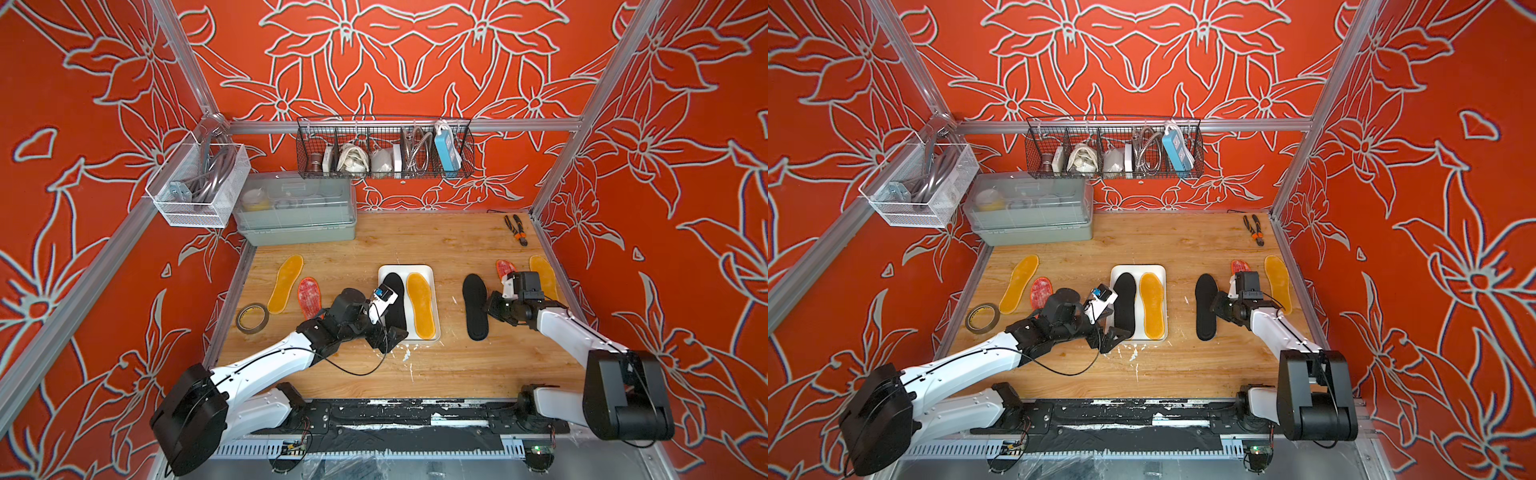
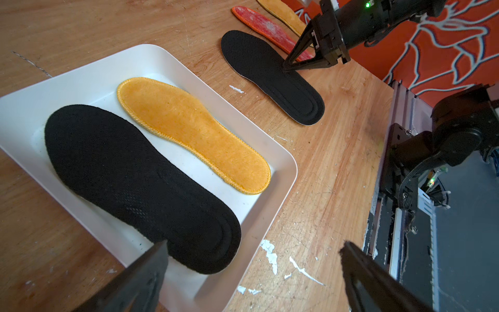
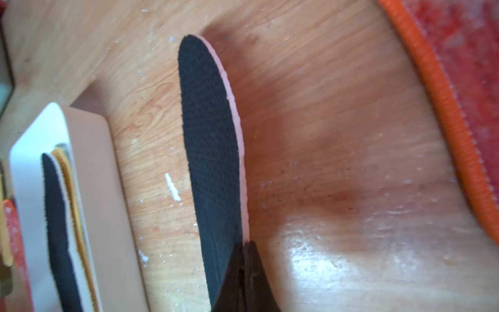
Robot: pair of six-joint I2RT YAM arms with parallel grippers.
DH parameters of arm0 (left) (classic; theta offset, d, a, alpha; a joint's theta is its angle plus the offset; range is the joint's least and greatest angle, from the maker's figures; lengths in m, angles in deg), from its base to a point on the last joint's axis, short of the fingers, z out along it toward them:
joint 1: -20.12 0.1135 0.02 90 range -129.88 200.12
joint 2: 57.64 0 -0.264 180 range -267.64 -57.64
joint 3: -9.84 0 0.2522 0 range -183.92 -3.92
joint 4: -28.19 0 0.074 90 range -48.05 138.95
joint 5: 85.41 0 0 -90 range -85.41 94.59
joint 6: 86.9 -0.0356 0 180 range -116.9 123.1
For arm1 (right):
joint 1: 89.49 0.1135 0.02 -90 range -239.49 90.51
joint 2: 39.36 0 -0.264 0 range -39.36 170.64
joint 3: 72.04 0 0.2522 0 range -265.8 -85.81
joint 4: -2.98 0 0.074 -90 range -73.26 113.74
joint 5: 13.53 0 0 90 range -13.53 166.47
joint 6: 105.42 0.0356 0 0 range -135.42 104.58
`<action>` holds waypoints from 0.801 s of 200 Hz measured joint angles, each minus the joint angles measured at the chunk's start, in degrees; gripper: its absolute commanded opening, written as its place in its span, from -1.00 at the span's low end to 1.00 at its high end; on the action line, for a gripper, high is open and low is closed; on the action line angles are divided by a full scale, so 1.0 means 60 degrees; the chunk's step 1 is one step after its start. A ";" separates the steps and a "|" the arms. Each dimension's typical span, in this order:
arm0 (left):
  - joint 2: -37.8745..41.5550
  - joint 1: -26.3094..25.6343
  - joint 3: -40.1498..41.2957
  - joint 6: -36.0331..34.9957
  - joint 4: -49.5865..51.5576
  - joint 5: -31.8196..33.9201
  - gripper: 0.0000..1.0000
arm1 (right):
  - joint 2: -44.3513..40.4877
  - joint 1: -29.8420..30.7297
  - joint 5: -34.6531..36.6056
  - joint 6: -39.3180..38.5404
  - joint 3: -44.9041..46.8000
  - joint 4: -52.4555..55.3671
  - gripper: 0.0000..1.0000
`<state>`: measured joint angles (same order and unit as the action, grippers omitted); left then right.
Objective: Put the insoles into the storage box
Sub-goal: Pick up the insole from the center of the board, then place the insole in the storage box.
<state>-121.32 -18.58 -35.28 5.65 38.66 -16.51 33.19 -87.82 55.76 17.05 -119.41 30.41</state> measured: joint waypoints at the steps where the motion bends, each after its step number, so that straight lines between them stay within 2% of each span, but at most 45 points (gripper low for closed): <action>1: 0.0000 0.0000 0.0000 0.0000 0.0000 -0.0004 0.97 | -0.0007 0.0000 -0.0011 0.0004 0.0000 0.0000 -1.00; 96: 0.0000 0.0000 0.0062 0.0000 -0.0036 0.0000 0.97 | -0.0120 0.0000 -0.1512 0.0284 0.0022 -0.0219 -1.00; 160: -0.0040 0.0000 0.0062 0.0000 -0.0033 0.0109 0.97 | -0.0120 0.0000 -0.2477 0.0976 0.0080 -0.0943 -1.00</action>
<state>-121.56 -18.58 -34.90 5.65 38.47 -15.86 32.47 -87.82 40.90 22.91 -118.93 24.75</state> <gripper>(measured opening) 0.985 0.045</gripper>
